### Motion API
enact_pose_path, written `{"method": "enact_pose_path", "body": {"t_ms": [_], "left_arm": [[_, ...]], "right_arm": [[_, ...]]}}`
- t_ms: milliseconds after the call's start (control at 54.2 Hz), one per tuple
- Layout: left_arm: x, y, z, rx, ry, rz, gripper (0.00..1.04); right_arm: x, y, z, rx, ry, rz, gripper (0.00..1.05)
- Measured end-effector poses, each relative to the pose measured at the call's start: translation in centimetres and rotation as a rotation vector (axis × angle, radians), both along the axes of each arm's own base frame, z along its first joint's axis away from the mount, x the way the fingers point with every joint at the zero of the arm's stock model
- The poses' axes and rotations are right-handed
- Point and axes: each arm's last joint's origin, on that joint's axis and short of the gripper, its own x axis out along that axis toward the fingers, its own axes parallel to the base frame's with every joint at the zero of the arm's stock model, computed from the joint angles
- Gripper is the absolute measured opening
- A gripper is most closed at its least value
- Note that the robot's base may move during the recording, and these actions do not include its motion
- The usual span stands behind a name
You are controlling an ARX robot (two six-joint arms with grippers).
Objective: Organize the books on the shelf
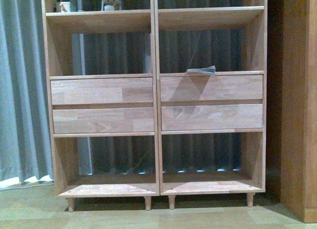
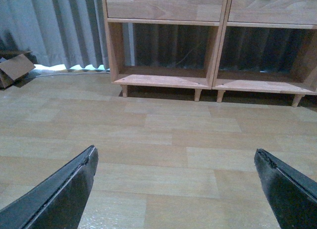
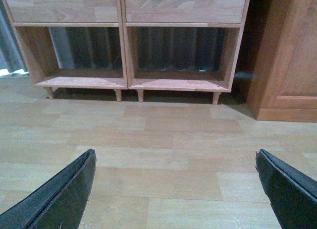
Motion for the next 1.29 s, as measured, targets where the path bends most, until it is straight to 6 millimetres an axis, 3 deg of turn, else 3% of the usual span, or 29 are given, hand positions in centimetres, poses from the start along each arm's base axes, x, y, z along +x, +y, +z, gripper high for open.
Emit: {"method": "enact_pose_path", "body": {"t_ms": [1292], "left_arm": [[0.0, 0.0, 0.0, 0.0, 0.0, 0.0, 0.97]], "right_arm": [[0.0, 0.0, 0.0, 0.0, 0.0, 0.0, 0.98]]}}
